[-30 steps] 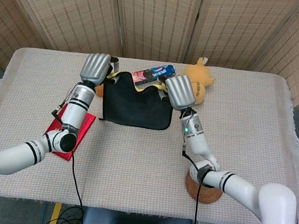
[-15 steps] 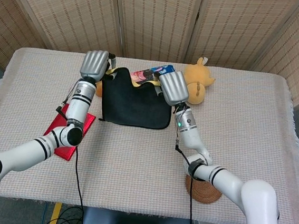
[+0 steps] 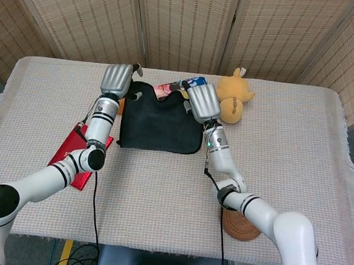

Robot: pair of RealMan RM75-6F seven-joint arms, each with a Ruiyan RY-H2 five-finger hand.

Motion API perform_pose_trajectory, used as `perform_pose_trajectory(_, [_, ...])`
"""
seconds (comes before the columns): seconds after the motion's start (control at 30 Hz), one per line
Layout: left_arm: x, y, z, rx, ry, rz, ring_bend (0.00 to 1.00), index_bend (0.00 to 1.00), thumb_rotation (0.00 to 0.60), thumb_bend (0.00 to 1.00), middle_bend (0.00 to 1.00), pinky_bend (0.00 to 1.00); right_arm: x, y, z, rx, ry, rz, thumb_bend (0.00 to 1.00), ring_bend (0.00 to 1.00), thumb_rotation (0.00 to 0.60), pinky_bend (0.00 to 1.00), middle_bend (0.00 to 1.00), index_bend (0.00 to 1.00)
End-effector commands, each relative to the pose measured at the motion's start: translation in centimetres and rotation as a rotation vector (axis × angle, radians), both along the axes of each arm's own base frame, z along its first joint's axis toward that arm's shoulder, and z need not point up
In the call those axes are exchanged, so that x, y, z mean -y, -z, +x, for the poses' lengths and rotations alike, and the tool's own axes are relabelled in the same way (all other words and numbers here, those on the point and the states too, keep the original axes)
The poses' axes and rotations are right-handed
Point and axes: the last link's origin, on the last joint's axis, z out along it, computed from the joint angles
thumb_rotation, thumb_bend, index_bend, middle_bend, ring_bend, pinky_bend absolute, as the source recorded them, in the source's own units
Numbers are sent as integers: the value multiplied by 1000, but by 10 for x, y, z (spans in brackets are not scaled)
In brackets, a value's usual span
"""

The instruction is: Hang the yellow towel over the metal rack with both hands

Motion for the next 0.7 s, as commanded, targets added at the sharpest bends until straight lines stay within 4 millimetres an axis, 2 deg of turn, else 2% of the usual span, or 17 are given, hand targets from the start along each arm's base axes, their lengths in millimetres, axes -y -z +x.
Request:
perform_pose_trajectory(0.03, [0,4,0,-10,-4,-4,960,200,600,78,1000,1000,1,1,-2,5,26,0,279,1000,600,1000,973,42])
perform_pose_trajectory(0.1, [0,4,1,-7,-4,6,957,128,600,47,998,1000,2,-1,-4,3,37,-5,229,1000,600,1000,964,1])
perform_pose_trajectory(0.23, [0,3,-3,9,-19,14,949,35,600,24,973,1000,1,-5,-6,10,35,-7,175,1000,600,1000,957,0])
perform_pose_trajectory(0.33, [0,0,-9,28,-39,18,925,25,600,24,924,1000,-2,-8,-10,10,29,-5,164,1000,600,1000,948,0])
perform_pose_trajectory(0.4, [3,-3,-13,34,-46,14,872,25,600,24,872,995,-5,-10,-14,4,25,-1,164,1000,600,1000,931,0])
perform_pose_trajectory(0.47, [7,-6,-21,27,-48,5,802,31,600,24,810,955,-9,-13,-19,-9,20,5,164,999,600,1000,909,0])
perform_pose_trajectory(0.57, [17,-12,-35,7,-53,0,700,74,600,23,733,809,-15,-19,-26,-13,20,20,164,972,600,1000,864,0])
perform_pose_trajectory(0.63, [24,-17,-48,15,-70,2,628,102,600,24,677,707,-21,-24,-32,-18,20,32,171,931,600,1000,827,0])
perform_pose_trajectory(0.7, [30,-21,-61,21,-91,8,564,120,600,24,630,648,-27,-30,-37,-29,17,53,223,856,600,997,757,0])
